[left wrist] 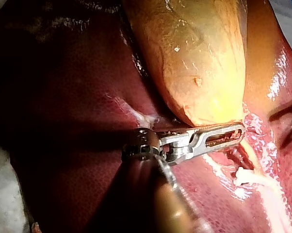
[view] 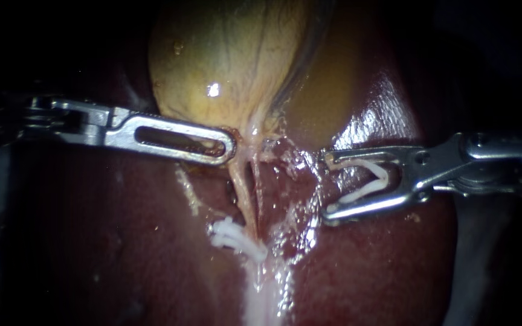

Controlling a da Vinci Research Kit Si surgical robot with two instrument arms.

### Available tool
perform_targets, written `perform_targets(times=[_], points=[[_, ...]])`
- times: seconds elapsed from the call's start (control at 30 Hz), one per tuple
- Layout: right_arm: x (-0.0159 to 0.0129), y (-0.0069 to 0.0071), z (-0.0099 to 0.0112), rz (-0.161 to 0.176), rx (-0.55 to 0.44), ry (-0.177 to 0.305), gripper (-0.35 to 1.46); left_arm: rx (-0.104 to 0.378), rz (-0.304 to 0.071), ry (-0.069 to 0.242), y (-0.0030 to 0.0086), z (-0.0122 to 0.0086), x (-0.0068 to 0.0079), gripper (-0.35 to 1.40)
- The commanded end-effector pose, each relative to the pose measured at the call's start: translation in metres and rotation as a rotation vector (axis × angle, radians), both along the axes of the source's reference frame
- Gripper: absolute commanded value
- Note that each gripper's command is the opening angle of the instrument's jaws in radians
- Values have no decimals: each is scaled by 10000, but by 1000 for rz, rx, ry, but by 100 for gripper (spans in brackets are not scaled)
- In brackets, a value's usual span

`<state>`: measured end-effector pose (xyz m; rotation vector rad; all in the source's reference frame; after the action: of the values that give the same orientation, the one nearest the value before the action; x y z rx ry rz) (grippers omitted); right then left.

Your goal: Clipping third clip left tube

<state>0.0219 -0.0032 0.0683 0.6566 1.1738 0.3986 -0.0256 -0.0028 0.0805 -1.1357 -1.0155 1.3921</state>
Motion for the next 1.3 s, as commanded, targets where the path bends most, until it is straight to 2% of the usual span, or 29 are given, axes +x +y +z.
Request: perform_targets(times=[0.03, 0.3, 0.43, 0.57, 0.87, 1.07, 1.3], points=[[0, -1, -1, 0, 1, 0, 50, 1, 1, -2, 0, -2, 2, -35], [2, -1, -1, 1, 1, -1, 50, 20, 5, -7, 9, -41, 20, -35], [4, -1, -2, 2, 1, -1, 50, 29, -4, -14, 7, -56, 29, -35], [8, -2, -3, 4, 1, -2, 50, 24, -3, -17, 4, -64, 30, -35], [32, -4, -1, 15, -2, -9, 50, 24, -3, -17, 3, -65, 29, -35], [62, -9, 7, 28, -8, -17, 50, 24, -3, -17, 4, -65, 28, -35], [96, -18, 22, 19, -17, -11, 50, 24, -3, -17, 4, -65, 28, -35]])
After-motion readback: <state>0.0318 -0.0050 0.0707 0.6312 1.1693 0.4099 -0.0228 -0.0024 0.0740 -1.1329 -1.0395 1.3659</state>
